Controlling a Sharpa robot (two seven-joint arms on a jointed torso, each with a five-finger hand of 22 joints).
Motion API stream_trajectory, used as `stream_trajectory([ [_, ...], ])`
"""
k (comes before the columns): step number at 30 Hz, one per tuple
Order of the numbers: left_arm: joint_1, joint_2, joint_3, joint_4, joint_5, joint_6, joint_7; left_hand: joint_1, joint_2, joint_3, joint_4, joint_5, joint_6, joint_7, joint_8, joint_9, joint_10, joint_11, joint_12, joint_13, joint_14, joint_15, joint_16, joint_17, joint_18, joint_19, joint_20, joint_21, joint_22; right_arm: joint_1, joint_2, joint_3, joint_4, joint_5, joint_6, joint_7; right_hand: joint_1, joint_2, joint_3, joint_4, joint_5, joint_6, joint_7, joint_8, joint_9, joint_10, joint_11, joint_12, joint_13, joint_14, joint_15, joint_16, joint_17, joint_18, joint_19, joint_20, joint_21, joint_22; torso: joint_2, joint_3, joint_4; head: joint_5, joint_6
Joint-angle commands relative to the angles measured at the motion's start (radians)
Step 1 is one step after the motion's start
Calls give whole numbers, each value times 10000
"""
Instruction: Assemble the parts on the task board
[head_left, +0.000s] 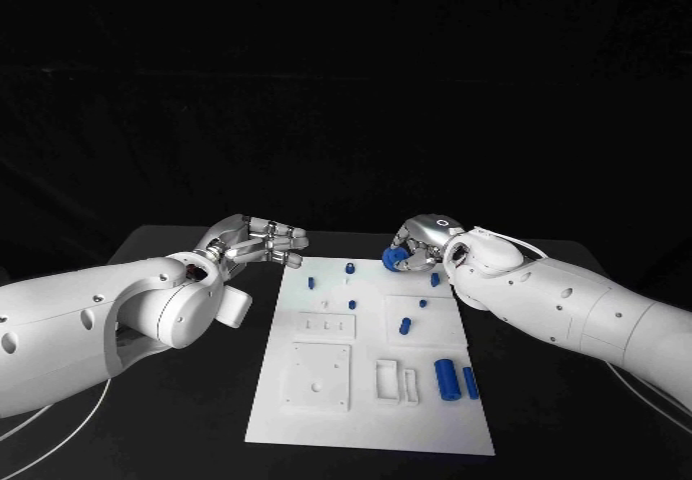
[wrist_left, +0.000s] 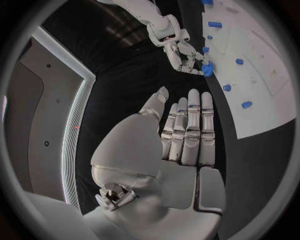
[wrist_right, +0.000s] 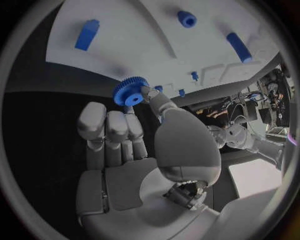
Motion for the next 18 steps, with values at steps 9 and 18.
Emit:
stream_trajectory([
  [9, 34, -14, 11, 63, -42, 106, 67, -19, 33, -56, -16, 15, -104, 11, -20, 5, -96, -19, -28, 16, 38, 34, -67, 4, 8, 10, 19, 27, -35, 0, 212, -68, 943, -879, -599, -425, 121, -88, 114, 140, -137, 311, -41, 26, 32, 41, -48, 8, 4, 11, -68, 15, -12, 26, 463, -78, 87, 1159, 2, -6, -8, 152, 58],
  [18, 35, -17, 13, 80, -42, 101, 62, -19, 33, -56, -16, 15, -104, 11, -20, 5, -96, -19, -28, 16, 38, 34, -67, 4, 8, 10, 19, 27, -35, -2, 535, -288, 1077, -908, -530, -394, 116, -95, 132, 168, -131, 306, -40, 28, 33, 28, -44, -14, -12, 7, -66, 0, -28, 27, 456, -77, 57, 1151, 19, 0, 30, 243, 74],
])
